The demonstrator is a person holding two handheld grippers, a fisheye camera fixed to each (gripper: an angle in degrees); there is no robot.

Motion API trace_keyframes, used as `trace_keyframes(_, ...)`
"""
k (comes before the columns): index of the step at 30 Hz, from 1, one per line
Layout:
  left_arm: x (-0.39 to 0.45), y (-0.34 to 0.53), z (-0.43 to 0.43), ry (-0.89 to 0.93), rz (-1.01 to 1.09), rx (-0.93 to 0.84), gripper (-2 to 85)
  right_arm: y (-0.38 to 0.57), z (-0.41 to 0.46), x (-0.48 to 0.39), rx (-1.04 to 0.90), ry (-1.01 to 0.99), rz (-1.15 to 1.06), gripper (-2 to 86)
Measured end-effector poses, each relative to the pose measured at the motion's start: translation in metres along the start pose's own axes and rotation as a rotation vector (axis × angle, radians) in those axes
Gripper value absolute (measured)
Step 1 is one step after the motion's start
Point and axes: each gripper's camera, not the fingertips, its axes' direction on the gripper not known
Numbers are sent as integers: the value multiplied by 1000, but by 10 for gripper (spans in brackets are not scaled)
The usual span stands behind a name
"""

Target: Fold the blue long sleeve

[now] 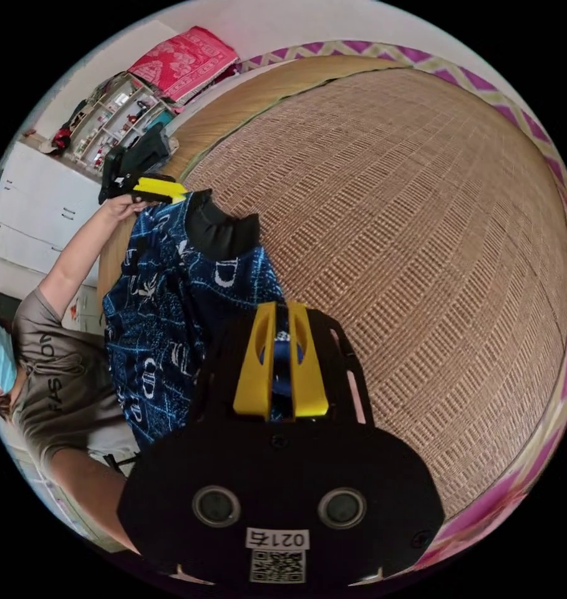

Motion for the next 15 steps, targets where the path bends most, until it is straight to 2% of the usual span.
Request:
trace_keyframes(3, 3, -7, -2, 29, 61, -33, -1, -12, 10, -19, -73, 81, -90, -5)
trace_keyframes(5, -3, -10, -13, 23, 35, -19, -6, -20, -15, -29, 46, 184, -95, -8)
trace_keyframes(7, -19, -9, -35, 24, -39, 75, -8, -26, -39, -24, 138, 203, -34, -9)
trace_keyframes(15, -48, 13, -46, 31, -169, 89, -8, -19, -36, -5, -3, 334, 145, 16)
